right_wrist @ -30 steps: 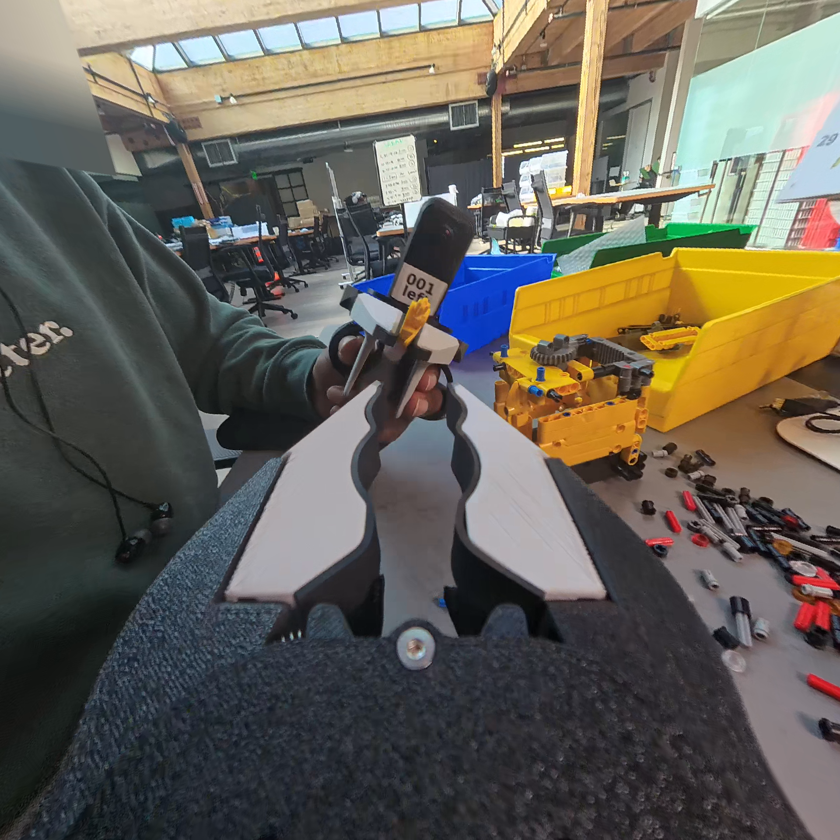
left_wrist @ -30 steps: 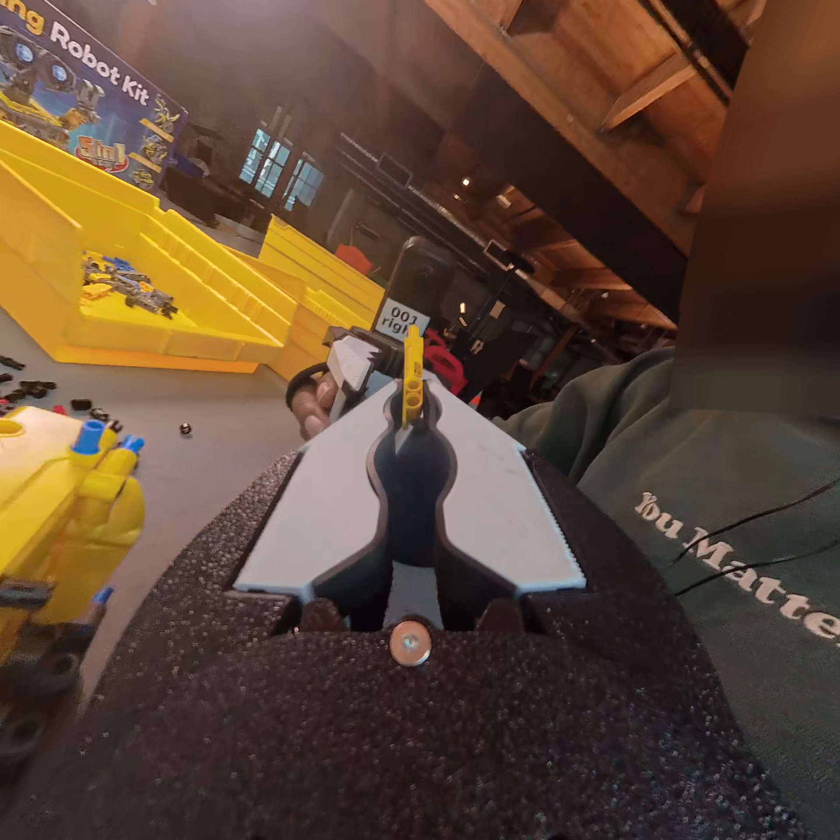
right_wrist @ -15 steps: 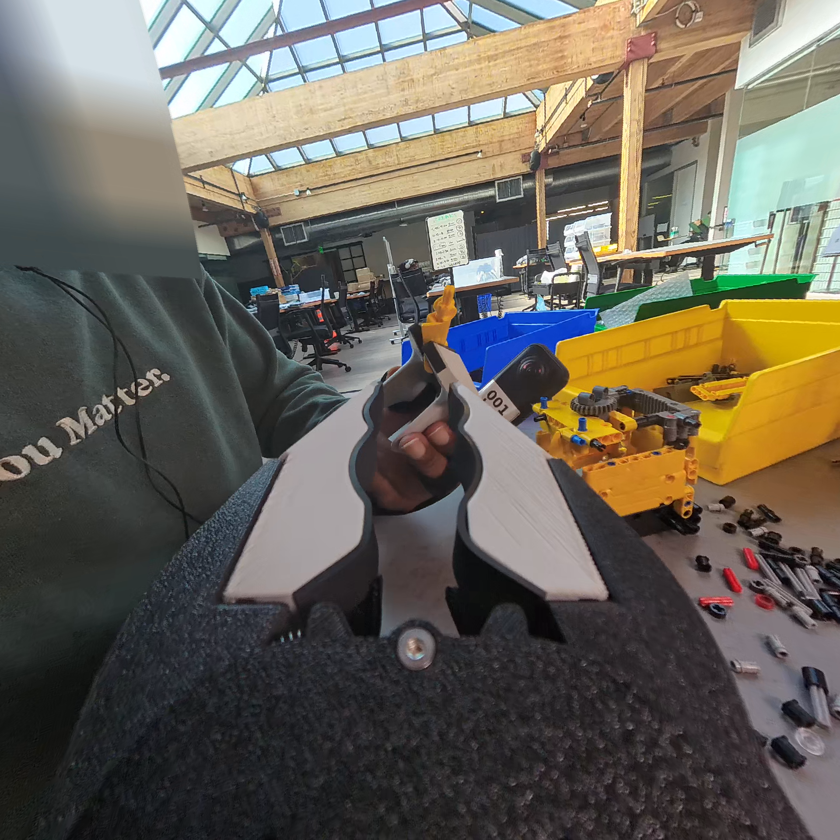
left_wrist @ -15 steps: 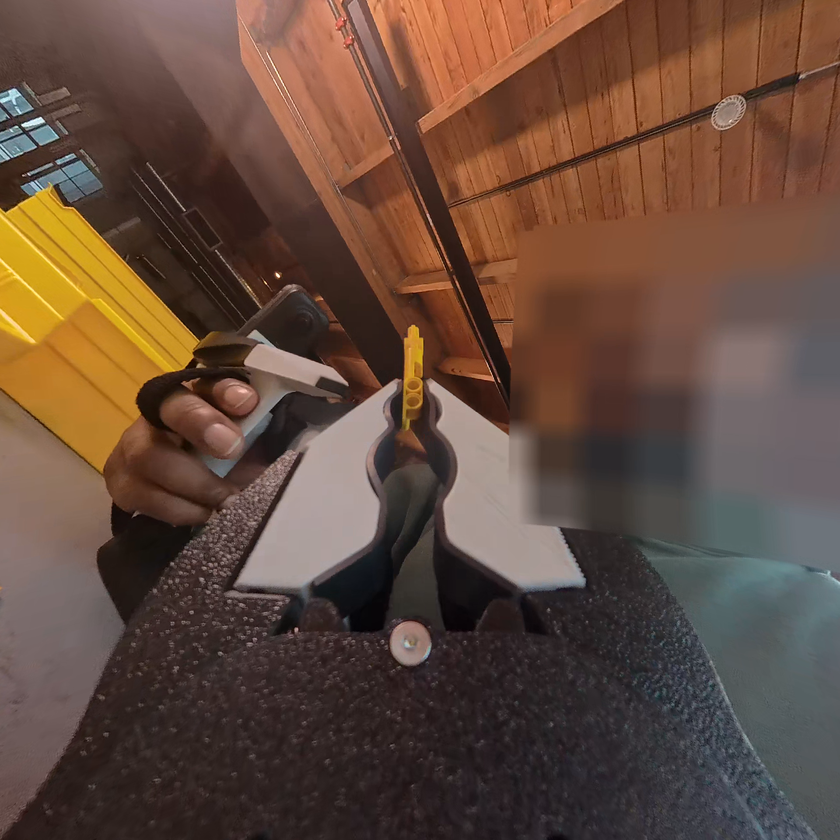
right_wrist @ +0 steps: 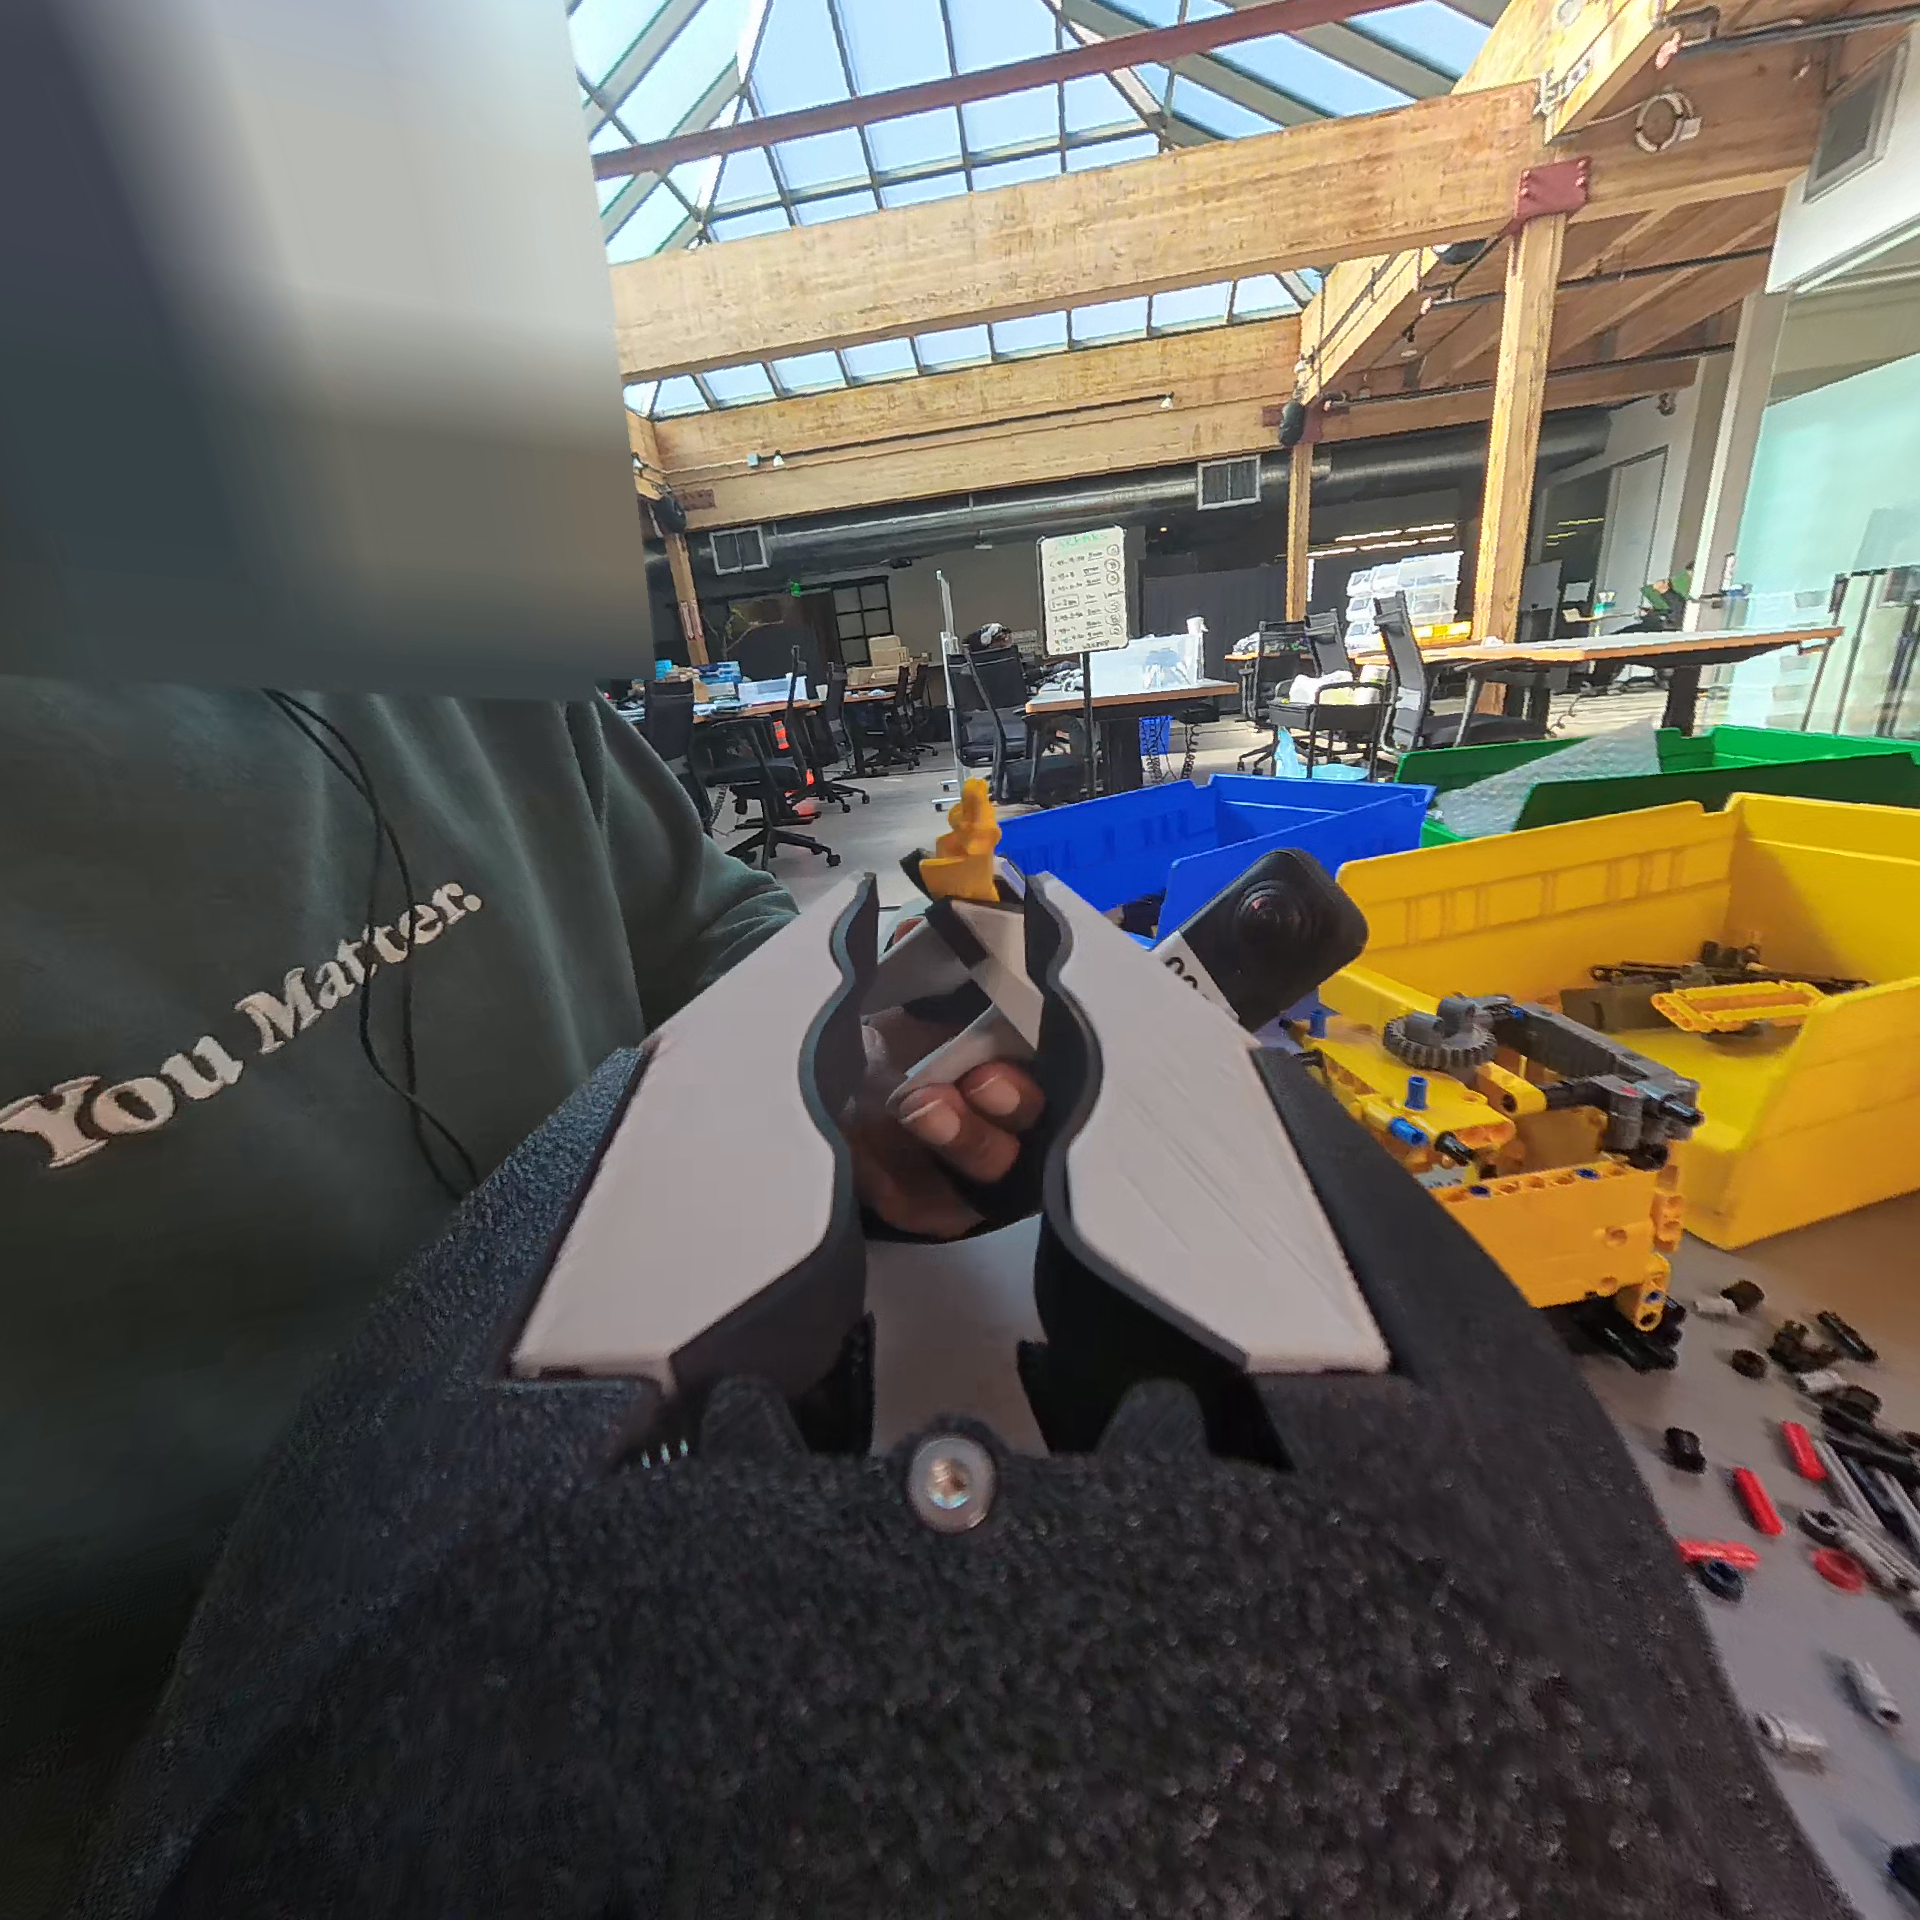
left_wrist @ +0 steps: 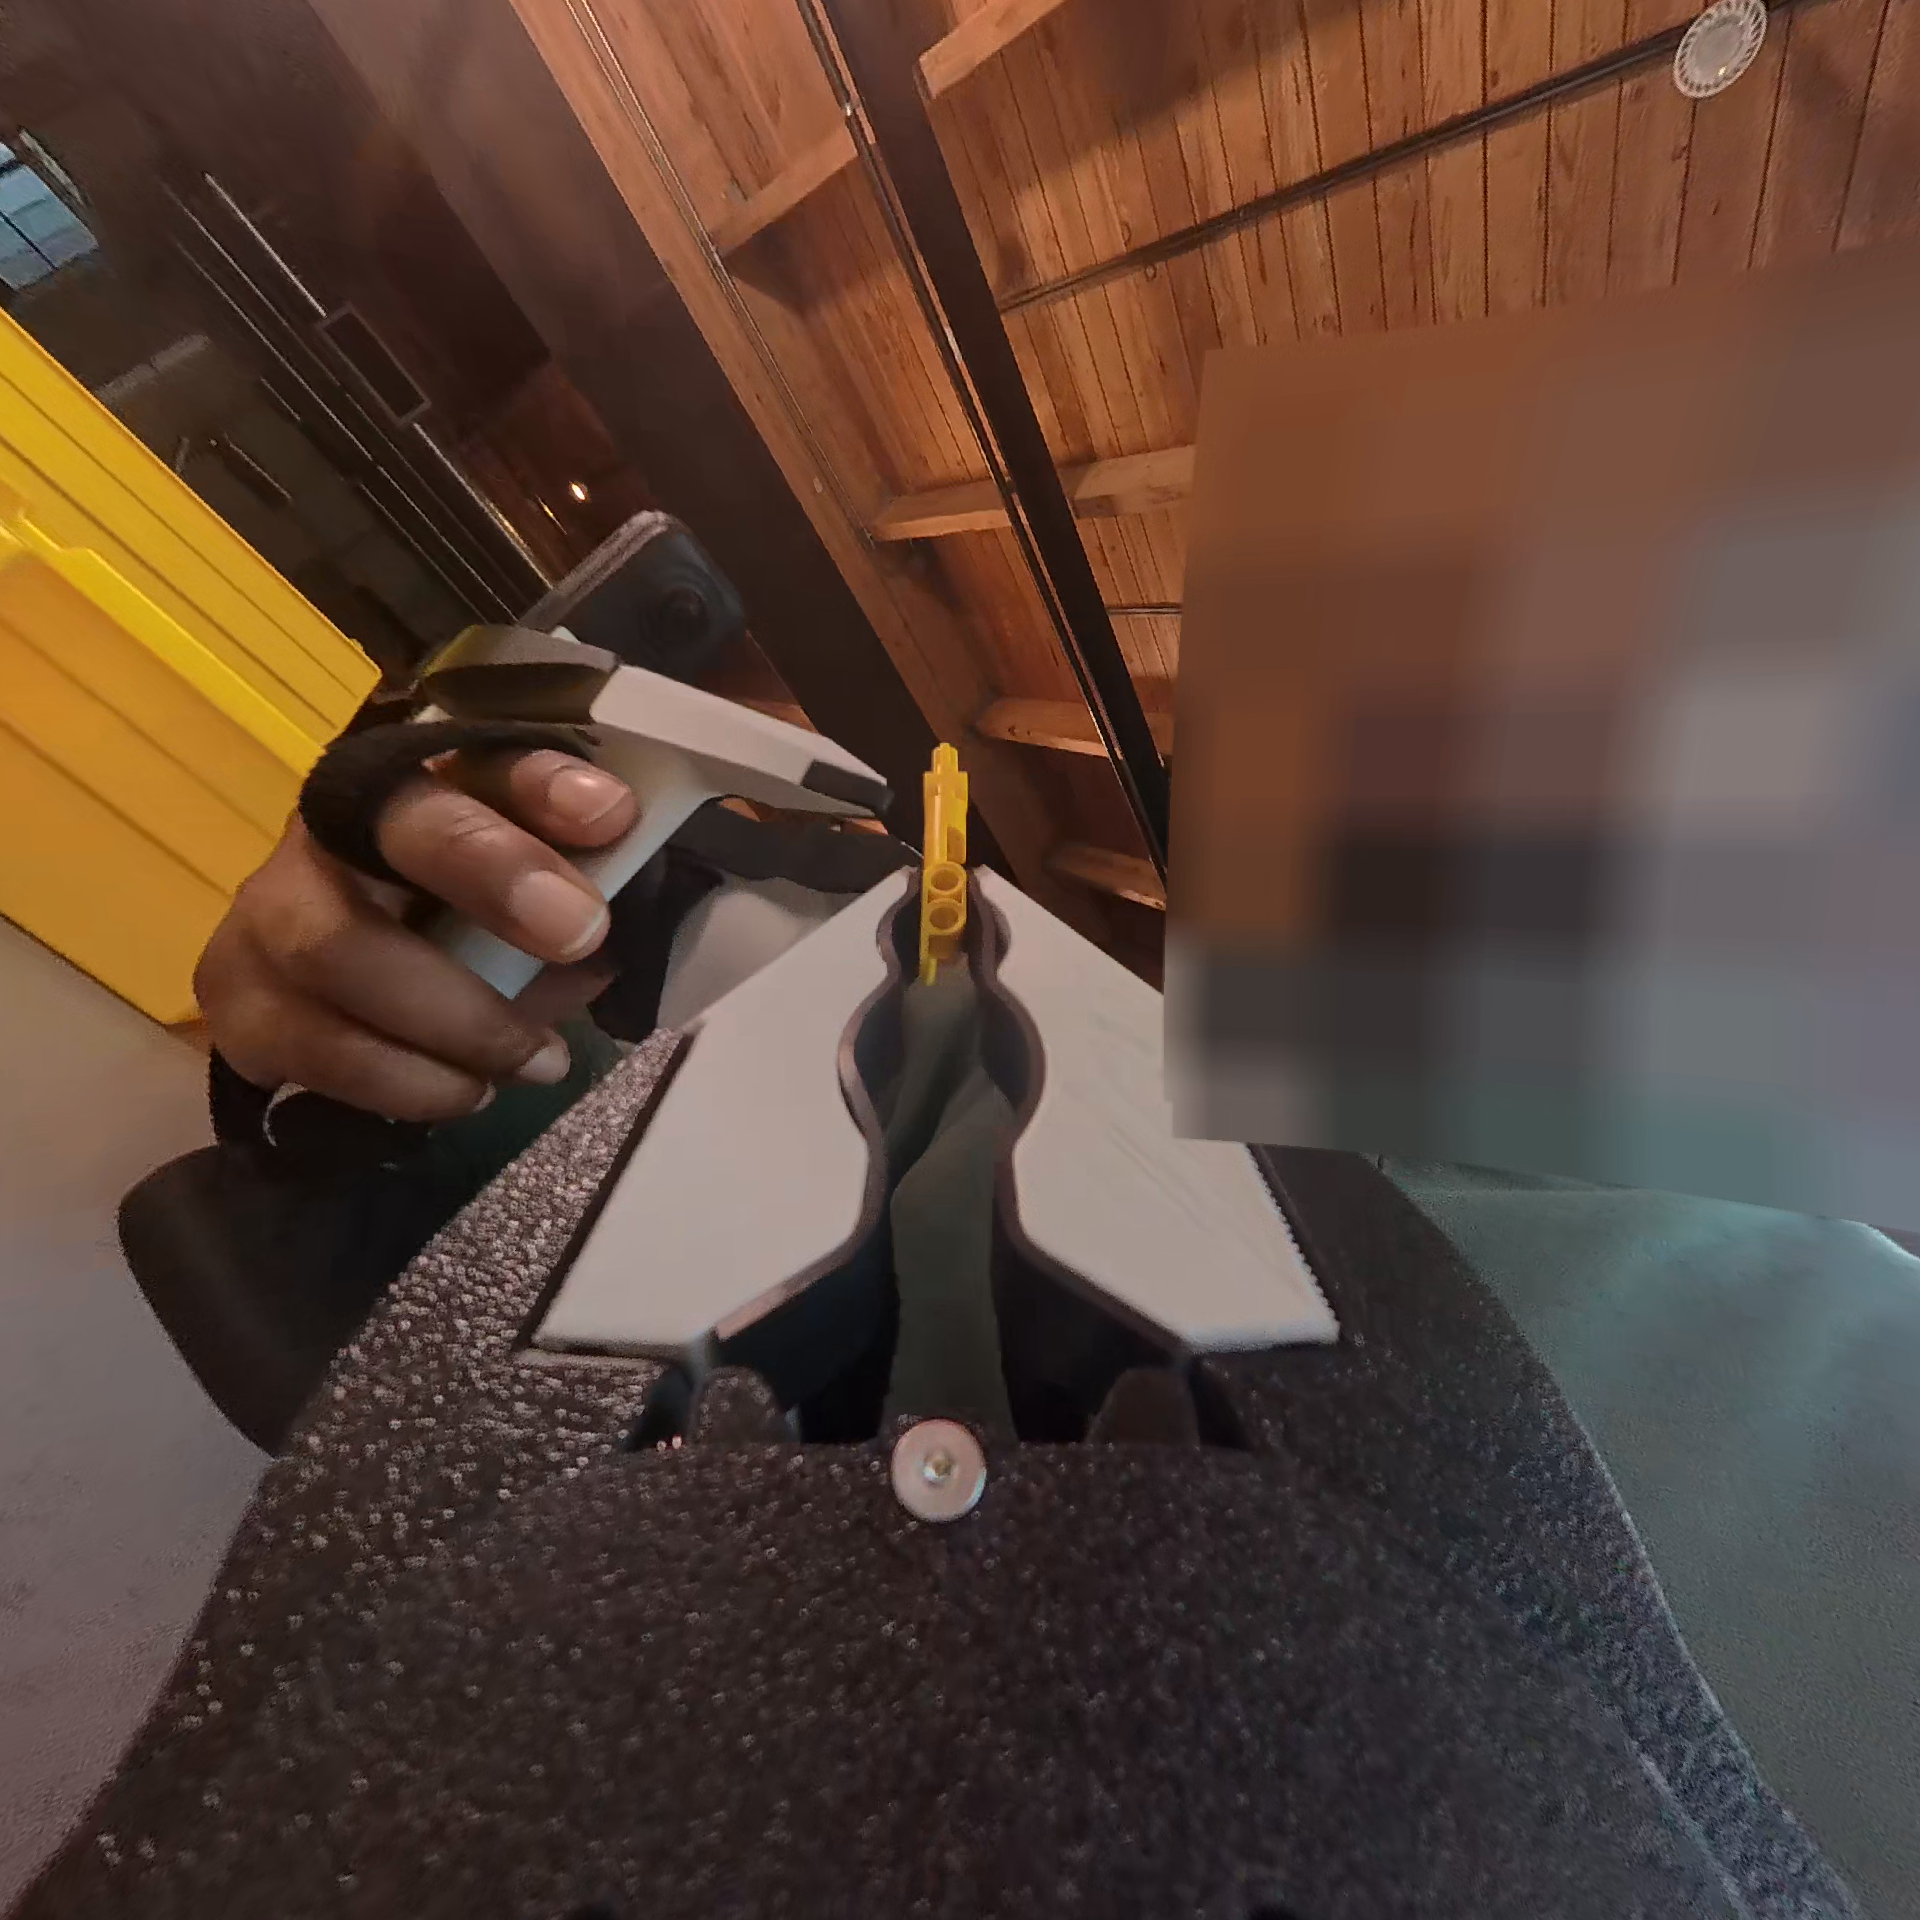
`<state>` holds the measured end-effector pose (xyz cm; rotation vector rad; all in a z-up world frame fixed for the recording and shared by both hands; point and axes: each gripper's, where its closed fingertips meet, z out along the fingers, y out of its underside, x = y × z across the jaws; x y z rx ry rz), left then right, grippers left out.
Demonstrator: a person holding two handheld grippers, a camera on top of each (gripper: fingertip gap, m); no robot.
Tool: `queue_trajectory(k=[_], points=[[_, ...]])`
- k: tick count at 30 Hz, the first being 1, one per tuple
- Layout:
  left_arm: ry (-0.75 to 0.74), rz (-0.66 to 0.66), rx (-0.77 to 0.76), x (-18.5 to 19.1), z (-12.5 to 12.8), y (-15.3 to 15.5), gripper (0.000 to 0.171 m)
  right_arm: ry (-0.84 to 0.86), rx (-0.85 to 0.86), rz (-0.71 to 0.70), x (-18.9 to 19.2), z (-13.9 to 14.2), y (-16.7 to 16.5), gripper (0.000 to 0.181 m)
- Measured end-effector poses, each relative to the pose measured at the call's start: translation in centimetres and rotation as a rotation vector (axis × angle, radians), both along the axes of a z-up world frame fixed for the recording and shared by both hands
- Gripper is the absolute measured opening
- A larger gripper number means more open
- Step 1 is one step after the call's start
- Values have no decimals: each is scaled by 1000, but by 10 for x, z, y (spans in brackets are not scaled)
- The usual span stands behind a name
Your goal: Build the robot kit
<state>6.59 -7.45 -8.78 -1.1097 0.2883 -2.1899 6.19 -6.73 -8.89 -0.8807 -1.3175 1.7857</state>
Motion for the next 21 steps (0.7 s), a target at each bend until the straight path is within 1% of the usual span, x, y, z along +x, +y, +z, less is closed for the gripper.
queue_trajectory(k=[1, 3, 6, 8, 10, 13, 15, 17, 19, 21], points=[[7, -27, 8, 4, 0, -5, 6, 9, 8, 21, 2, 1, -5, 26], [10, -69, 10, 9, 0, -11, 6, 10, 21, 67, 5, 2, -13, 24], [-4, -83, -8, 10, 0, -13, 6, 8, 33, 75, 5, 0, -17, 14], [6, -66, -16, 10, -2, -11, 6, 3, 36, 66, 5, -1, -15, 14], [49, -22, -10, 10, -4, -8, 6, 6, 30, 63, 7, 1, -12, 19], [198, 58, 39, 13, -15, -4, 6, -21, 81, 22, 8, 0, -4, 19], [308, 118, 97, 15, -20, -3, 6, -69, 165, -4, 8, -8, -3, 13], [401, 173, 153, 15, -24, -2, 6, -90, 210, -8, 10, -12, -3, 10], [499, 248, 224, 15, -29, 0, 6, -110, 227, -22, 9, -16, -1, 10], [630, 345, 329, 13, -34, 2, 6, -128, 241, -30, 9, -19, 1, 10]])
